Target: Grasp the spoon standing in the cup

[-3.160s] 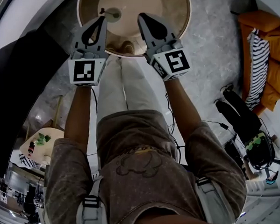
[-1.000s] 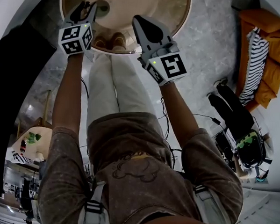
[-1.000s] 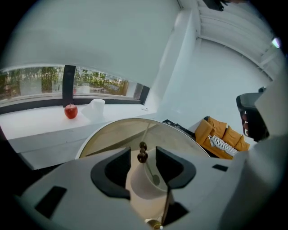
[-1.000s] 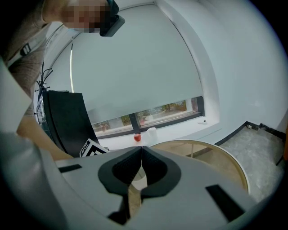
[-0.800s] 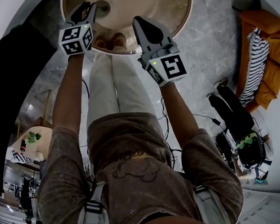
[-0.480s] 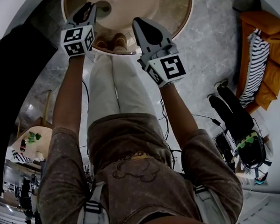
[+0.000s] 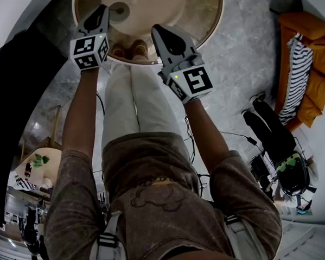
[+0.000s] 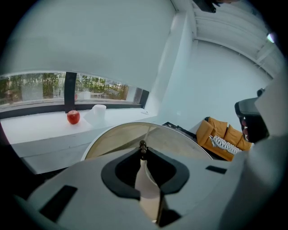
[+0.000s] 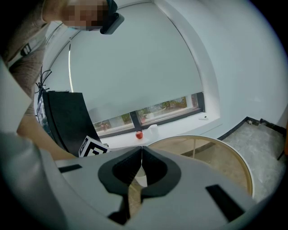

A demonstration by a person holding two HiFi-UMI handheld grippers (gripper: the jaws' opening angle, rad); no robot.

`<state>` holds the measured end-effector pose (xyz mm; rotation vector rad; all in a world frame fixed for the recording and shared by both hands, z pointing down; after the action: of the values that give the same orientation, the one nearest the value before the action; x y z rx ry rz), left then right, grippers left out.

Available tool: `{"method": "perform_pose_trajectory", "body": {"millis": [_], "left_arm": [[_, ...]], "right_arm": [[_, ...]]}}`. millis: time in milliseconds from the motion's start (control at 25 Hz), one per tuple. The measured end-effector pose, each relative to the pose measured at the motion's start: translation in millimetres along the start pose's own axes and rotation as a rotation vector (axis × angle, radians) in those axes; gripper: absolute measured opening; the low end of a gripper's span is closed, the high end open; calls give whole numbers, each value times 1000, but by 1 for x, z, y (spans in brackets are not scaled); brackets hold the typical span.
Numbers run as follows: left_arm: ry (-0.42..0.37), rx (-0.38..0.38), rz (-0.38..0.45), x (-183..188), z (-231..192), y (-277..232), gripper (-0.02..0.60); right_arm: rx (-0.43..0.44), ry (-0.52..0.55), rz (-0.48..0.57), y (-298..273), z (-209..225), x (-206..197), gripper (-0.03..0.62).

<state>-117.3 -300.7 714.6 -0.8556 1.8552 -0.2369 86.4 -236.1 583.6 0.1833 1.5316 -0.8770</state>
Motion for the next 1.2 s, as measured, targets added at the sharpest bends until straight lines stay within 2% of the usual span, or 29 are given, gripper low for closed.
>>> {"method": "perform_pose_trajectory", "body": {"millis": [400,800,1040,1200], "left_arm": [[-33,-18,19,22,16,21,55],[-62,-9,46,90,59,78,55],[-87,3,82,129,94,132,55],[-116,-24,95,153,123,161,55]], "right_arm": [[0,-5,-1,5,-5,17,18],[-15,-32,12,31,-4,59,18],[14,-60,19,57,-18,88,18],[31,-56,28,75,-23,108,18]]}}
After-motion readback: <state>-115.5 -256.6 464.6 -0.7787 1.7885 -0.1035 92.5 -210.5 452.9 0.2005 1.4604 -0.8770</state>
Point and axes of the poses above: the fingertips, and each gripper's own axes: y backward along the fingers, z to its right, x out of its top, the point moved 8 cm from there along y, backward along the fingers, and after that the axes turned 12 degrees about y, right-handed, at the moved point
